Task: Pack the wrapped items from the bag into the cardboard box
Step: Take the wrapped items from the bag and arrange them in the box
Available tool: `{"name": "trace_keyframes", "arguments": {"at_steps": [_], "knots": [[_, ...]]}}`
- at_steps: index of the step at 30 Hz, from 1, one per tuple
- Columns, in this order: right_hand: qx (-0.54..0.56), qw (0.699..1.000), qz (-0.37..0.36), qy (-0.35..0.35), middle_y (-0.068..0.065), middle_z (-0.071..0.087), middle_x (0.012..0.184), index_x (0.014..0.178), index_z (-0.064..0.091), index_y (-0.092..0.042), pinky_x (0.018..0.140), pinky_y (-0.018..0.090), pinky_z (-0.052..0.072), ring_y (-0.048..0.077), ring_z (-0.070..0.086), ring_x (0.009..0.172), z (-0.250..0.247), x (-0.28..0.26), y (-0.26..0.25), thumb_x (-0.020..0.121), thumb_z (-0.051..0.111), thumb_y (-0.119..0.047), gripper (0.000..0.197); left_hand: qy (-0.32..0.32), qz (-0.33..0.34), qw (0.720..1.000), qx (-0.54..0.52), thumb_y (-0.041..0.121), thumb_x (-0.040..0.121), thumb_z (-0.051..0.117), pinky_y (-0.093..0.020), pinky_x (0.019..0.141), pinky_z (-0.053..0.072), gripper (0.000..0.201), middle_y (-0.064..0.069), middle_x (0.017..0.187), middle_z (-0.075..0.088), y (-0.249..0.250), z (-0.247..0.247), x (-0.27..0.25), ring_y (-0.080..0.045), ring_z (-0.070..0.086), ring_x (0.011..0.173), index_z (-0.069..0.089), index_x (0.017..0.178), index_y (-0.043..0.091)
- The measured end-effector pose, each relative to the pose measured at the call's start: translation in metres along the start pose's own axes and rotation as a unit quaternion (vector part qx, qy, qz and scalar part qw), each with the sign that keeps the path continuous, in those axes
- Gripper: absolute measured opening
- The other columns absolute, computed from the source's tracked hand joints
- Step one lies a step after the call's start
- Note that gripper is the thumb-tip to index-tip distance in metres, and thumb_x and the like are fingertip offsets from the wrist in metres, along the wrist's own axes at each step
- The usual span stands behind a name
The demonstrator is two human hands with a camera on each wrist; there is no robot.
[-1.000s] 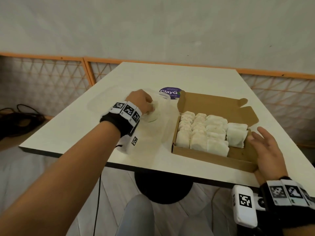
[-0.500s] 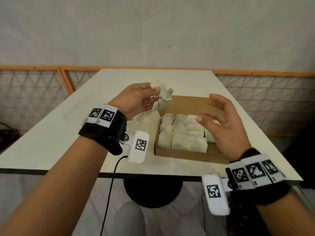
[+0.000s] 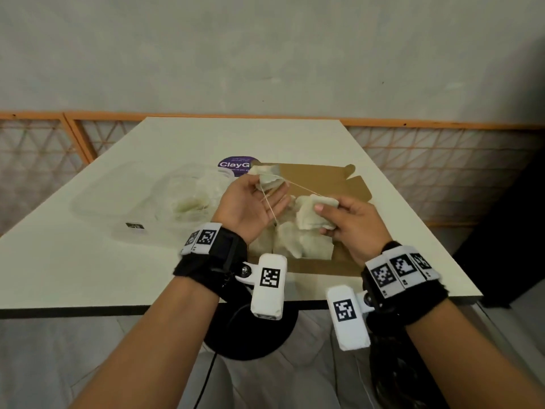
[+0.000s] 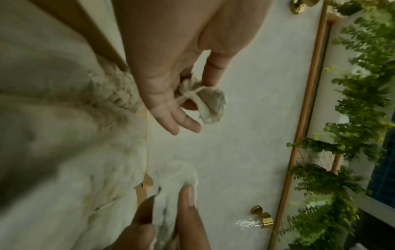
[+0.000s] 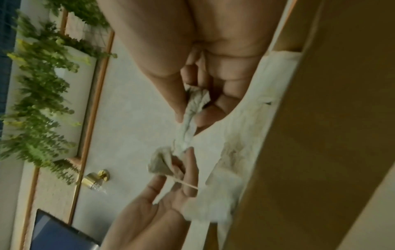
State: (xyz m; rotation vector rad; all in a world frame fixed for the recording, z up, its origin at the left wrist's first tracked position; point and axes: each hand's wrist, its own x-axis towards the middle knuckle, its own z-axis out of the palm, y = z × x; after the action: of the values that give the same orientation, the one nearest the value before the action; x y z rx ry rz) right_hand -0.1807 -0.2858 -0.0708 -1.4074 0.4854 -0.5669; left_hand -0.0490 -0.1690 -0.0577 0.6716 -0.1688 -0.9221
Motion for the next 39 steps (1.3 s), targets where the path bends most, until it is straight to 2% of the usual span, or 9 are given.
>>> {"name": "trace_keyframes", "arguments": {"at_steps": [5,9,15,19,25,29,33,37,39], "knots": [[0.041,0.999,0.02,0.014,0.003,0.069,0.082,0.088,0.069,-0.012,0.05,0.018,0.049,0.014,0.063,0.071,-0.015,-0.003,-0.005,0.085,0.063,-0.008,0.008,0.02,-0.015,0.996,-0.081,0.012,0.09,0.032,-0.032,0.067,0.057,0.023,-0.012,0.073,0.066,-0.012,-0.001,0.003,-0.022,0.067,0.062,0.053,0.086,0.005],[0.068,0.997,0.041,-0.003,0.004,0.061,0.077,0.084,0.066,-0.01,0.042,0.015,0.038,0.013,0.05,0.064,-0.015,-0.002,-0.012,0.085,0.062,-0.006,0.005,0.023,-0.026,0.998,-0.049,0.011,0.082,0.031,-0.023,0.056,0.046,0.016,-0.002,0.057,0.047,-0.023,-0.004,0.007,-0.013,0.043,0.046,0.046,0.076,0.011],[0.163,0.985,0.048,0.001,0.002,0.069,0.076,0.079,0.055,-0.012,0.07,0.029,0.059,0.015,0.069,0.071,-0.006,0.001,-0.015,0.086,0.059,-0.001,0.013,-0.03,-0.016,0.988,0.149,0.049,0.076,0.066,-0.022,0.051,0.036,0.038,0.004,0.062,0.045,-0.031,-0.007,0.007,-0.007,0.033,0.042,0.058,0.085,0.013],[0.102,0.994,0.041,-0.002,0.003,0.064,0.088,0.083,0.054,-0.016,0.084,0.032,0.052,0.015,0.063,0.081,0.004,0.004,-0.011,0.086,0.062,-0.009,0.011,-0.069,0.014,0.964,0.257,0.021,0.084,0.066,-0.018,0.051,0.037,0.008,0.011,0.055,0.049,-0.039,-0.004,0.004,-0.004,0.033,0.044,0.059,0.082,0.017],[-0.118,0.992,-0.012,-0.03,-0.004,0.071,0.082,0.083,0.069,-0.017,0.068,0.015,0.052,0.002,0.066,0.074,0.002,0.008,-0.029,0.081,0.069,-0.018,0.002,-0.053,0.024,0.96,0.274,0.004,0.086,0.061,-0.02,0.053,0.034,0.02,0.012,0.046,0.049,-0.039,-0.006,0.006,-0.002,0.036,0.04,0.055,0.074,0.019],[-0.299,0.953,-0.024,-0.034,0.002,0.069,0.088,0.084,0.07,-0.015,0.09,0.034,0.05,0.015,0.064,0.085,-0.01,0.021,-0.05,0.074,0.076,-0.022,0.013,-0.048,0.024,0.962,0.266,0.003,0.084,0.062,-0.019,0.049,0.035,0.027,0.01,0.045,0.042,-0.042,-0.007,0.007,-0.004,0.034,0.04,0.055,0.064,0.02],[-0.434,0.9,-0.025,-0.04,0.007,0.069,0.089,0.087,0.071,-0.011,0.087,0.033,0.048,0.015,0.06,0.081,-0.03,0.025,-0.064,0.074,0.076,-0.024,0.019,-0.033,0.029,0.965,0.259,0.012,0.086,0.064,-0.018,0.048,0.037,0.012,0.008,0.049,0.038,-0.041,-0.009,0.009,-0.005,0.033,0.042,0.057,0.076,0.014],[-0.552,0.827,0.024,-0.1,-0.007,0.067,0.089,0.092,0.074,-0.016,0.075,0.009,0.039,0.006,0.056,0.085,-0.046,0.02,-0.062,0.077,0.074,-0.029,0.02,-0.02,0.037,0.972,0.232,0.015,0.086,0.063,-0.017,0.046,0.038,0.02,0.006,0.051,0.031,-0.04,-0.011,0.011,-0.005,0.031,0.041,0.051,0.102,0.009],[-0.568,0.811,0.06,-0.125,-0.008,0.069,0.093,0.088,0.075,-0.026,0.081,0.015,0.039,0.008,0.056,0.092,-0.052,0.023,-0.055,0.074,0.075,-0.034,0.016,-0.018,0.037,0.973,0.226,0.015,0.087,0.063,-0.016,0.046,0.039,0.025,0.002,0.059,0.029,-0.04,-0.01,0.01,-0.005,0.031,0.041,0.05,0.107,0.008]]}}
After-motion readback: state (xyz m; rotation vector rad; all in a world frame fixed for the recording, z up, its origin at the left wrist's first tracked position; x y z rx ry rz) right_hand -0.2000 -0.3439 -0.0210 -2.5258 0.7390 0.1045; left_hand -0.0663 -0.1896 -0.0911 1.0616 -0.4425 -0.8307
